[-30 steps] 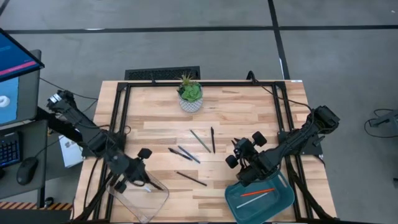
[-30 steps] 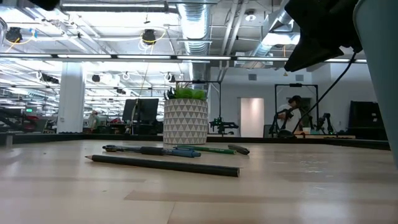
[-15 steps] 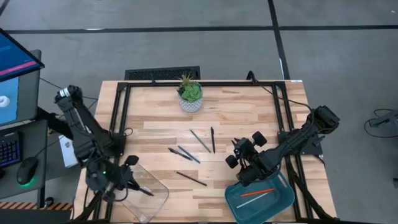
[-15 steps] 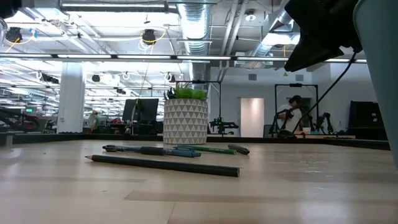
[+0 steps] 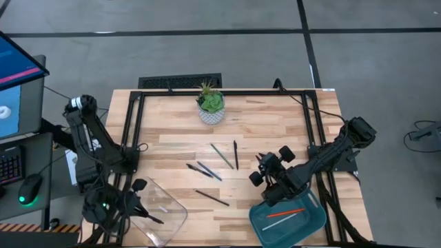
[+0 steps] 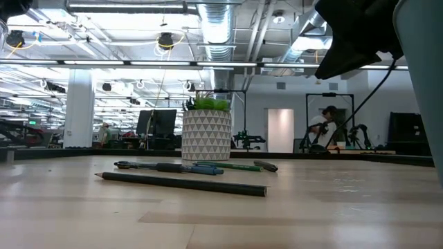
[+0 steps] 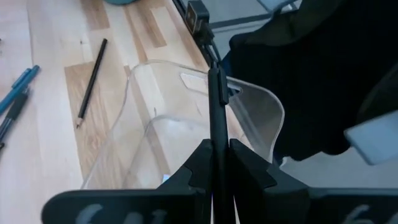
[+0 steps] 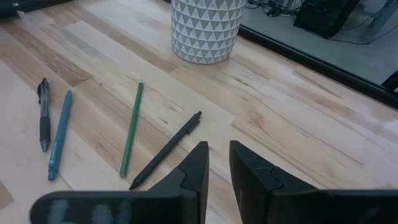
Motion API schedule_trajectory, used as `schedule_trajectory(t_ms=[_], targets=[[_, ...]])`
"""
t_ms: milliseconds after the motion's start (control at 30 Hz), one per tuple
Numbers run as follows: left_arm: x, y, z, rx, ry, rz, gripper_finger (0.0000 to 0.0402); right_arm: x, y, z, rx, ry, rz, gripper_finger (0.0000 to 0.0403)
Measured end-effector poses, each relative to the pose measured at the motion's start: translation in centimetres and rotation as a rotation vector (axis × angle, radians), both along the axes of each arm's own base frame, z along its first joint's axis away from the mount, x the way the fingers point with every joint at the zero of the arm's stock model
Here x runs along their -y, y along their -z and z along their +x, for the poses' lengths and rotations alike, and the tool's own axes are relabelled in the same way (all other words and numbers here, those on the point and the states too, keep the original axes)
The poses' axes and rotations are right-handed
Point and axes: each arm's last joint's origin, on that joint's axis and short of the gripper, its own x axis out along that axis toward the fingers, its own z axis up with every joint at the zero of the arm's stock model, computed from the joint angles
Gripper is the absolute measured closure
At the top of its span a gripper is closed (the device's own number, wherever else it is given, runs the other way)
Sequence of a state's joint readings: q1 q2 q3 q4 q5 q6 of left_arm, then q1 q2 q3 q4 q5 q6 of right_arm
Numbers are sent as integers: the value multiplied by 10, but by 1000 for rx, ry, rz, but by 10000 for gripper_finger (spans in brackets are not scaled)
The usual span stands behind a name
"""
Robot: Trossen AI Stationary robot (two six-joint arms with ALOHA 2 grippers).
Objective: Sort pens & pencils
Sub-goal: Put the middle black pen into the transparent bin
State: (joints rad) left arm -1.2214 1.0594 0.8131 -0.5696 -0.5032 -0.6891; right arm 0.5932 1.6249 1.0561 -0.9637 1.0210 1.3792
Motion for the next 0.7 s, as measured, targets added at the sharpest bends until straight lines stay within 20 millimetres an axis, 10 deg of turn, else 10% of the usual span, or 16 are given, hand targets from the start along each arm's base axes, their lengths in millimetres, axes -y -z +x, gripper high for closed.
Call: schedule_trajectory(t_ms=[700], targets=[[24,28,7,8,5,142,381,11,0,7,-9,32,-6,316]])
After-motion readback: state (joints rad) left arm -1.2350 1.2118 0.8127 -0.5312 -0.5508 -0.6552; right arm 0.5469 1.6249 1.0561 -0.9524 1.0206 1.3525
